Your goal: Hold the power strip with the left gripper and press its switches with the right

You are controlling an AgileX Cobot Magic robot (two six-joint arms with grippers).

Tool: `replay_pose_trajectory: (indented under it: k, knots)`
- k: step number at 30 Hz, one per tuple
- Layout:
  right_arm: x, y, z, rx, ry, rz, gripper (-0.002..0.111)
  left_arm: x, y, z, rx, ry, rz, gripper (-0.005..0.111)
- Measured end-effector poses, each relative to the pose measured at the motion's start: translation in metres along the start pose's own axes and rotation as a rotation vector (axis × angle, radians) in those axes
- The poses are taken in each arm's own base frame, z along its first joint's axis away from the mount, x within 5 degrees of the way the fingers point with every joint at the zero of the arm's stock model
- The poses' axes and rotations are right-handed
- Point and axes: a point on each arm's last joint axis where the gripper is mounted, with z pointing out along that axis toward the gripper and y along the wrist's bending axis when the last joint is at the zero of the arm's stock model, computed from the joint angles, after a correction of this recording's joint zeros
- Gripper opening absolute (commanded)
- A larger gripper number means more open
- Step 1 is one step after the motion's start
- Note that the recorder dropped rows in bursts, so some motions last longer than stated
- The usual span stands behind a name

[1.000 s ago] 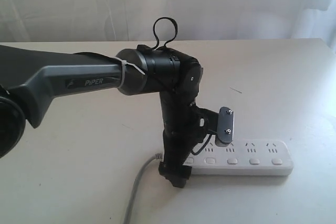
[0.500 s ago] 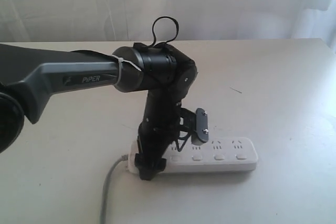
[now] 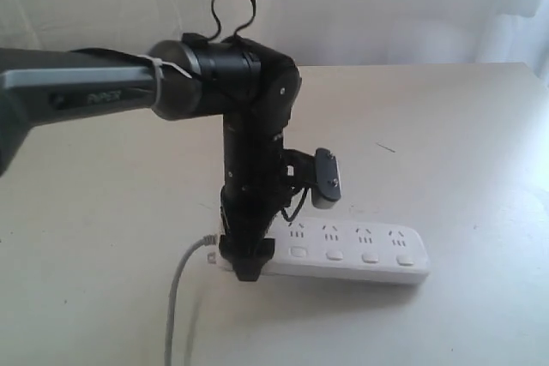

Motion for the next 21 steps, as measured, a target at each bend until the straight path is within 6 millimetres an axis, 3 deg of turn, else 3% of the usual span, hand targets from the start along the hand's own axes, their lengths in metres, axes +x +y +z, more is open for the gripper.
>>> replay_pose_trajectory:
  k: [5, 13, 21]
  knots:
    - [0.000, 0.000, 0.000, 0.000, 0.000, 0.000, 0.000, 0.010, -0.018, -0.026, -0.069, -0.115, 0.030, 0.000]
    - [0.000, 0.000, 0.000, 0.000, 0.000, 0.000, 0.000, 0.058, -0.046, -0.009, -0.118, -0.142, 0.000, 0.000]
    - [0.000, 0.000, 0.000, 0.000, 0.000, 0.000, 0.000, 0.106, -0.048, -0.013, -0.258, -0.264, -0.163, 0.000]
